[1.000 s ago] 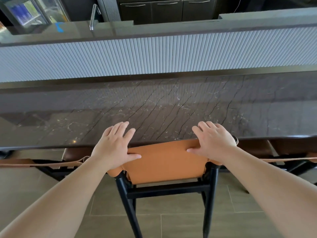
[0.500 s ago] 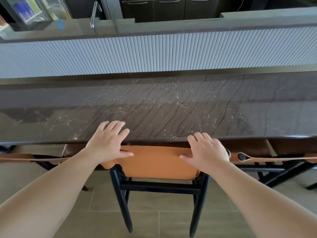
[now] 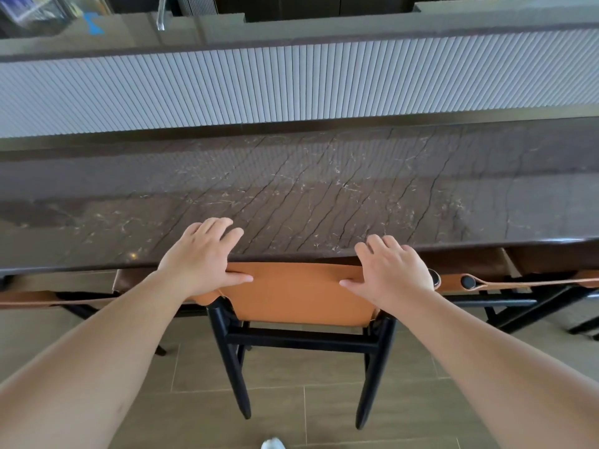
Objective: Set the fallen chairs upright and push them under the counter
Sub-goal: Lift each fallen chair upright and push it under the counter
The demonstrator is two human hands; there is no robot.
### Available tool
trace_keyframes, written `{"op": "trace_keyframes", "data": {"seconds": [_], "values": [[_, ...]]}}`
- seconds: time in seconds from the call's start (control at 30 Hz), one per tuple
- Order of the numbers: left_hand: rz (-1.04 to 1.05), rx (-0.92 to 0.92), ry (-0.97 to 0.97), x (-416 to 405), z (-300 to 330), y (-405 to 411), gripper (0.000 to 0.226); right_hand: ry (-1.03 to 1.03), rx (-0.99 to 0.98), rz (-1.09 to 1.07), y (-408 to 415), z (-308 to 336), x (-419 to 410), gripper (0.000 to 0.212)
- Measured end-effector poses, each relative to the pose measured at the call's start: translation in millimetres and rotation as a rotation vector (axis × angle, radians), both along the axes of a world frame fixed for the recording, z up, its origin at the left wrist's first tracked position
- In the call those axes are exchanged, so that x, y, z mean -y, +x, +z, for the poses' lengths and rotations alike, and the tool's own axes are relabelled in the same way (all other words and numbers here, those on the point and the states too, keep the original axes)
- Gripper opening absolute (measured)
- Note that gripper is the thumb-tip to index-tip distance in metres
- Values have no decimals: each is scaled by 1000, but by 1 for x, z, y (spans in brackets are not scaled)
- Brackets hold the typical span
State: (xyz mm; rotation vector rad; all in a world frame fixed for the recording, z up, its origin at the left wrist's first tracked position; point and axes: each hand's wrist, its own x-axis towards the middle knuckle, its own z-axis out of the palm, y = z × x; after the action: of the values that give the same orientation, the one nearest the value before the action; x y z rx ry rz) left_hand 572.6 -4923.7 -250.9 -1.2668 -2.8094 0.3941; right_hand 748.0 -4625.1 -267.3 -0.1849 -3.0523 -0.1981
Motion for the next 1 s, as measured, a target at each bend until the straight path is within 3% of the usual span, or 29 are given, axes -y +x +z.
{"op": "trace_keyframes", "data": {"seconds": [0.37,0.6,1.0], "values": [[104,-13,55,-24,-17,61,88,32,97,63,11,-4,-48,71],[34,-72,29,-34,-16,50,86,-16,128,3,10,-1,-54,71],[22,-29,-11,4,-28,-3,94,-81,105,-40,4,-20,10,51]]}}
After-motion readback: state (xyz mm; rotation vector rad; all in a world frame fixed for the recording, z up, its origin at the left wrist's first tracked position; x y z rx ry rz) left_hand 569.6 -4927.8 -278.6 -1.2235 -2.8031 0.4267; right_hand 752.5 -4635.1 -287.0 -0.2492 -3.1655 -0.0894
